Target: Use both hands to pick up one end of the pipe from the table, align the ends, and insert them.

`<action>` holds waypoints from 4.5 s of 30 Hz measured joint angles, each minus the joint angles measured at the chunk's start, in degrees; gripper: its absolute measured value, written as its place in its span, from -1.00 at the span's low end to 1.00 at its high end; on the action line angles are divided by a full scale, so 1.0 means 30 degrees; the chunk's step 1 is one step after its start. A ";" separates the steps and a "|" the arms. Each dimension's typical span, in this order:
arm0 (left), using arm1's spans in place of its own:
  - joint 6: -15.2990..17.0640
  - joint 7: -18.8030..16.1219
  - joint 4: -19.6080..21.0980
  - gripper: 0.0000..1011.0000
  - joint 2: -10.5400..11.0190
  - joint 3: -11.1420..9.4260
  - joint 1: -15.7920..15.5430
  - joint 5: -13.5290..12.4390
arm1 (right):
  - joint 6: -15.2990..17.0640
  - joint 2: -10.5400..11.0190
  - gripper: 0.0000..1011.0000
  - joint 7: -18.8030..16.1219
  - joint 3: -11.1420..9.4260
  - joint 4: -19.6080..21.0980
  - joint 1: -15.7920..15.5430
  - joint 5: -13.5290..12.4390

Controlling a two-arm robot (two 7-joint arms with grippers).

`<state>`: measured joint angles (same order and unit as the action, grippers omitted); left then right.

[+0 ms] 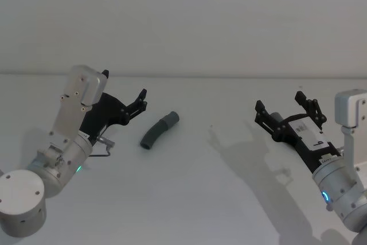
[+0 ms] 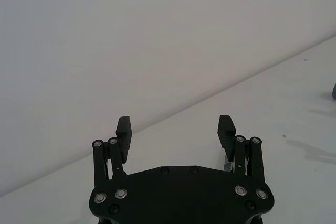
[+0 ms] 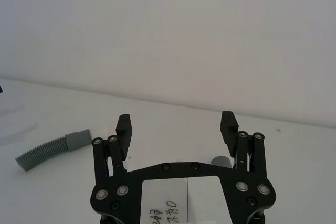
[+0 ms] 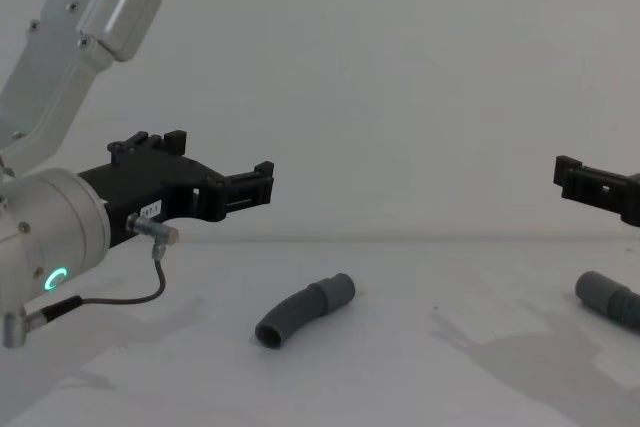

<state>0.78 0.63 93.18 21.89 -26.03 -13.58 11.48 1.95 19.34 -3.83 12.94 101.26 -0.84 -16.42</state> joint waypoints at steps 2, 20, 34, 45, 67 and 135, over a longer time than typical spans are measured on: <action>0.0001 0.0000 -0.0001 0.98 0.0001 0.0000 0.0000 -0.0001 | 0.0000 -0.0001 0.98 0.0001 0.0001 0.0000 0.0000 0.0000; 0.0005 0.0000 -0.0002 0.98 0.0001 0.0000 -0.0001 0.0001 | 0.0001 0.0000 0.98 0.0003 0.0001 -0.0012 0.0000 -0.0014; 0.0031 0.0027 -0.0016 0.98 -0.0026 0.0004 -0.0023 0.0011 | 0.0002 0.0000 0.98 0.0003 0.0001 -0.0013 0.0000 -0.0014; 0.1484 0.0909 -0.0147 0.98 -0.0339 0.0054 -0.0594 0.0811 | 0.0001 -0.0001 0.98 0.0003 0.0002 -0.0013 0.0001 -0.0014; 0.7073 0.4632 -0.1958 0.98 -0.0768 -0.1153 -0.4174 0.2186 | 0.0002 0.0000 0.98 0.0003 0.0002 -0.0012 0.0001 -0.0014; 0.9974 0.7223 -0.6953 0.98 -0.2353 -0.2342 -0.7122 0.1066 | 0.0002 0.0000 0.98 0.0002 0.0001 -0.0011 0.0001 -0.0013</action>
<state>30.70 22.30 72.32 14.83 -33.05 -34.95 14.68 1.95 19.34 -3.83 12.94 101.23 -0.84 -16.46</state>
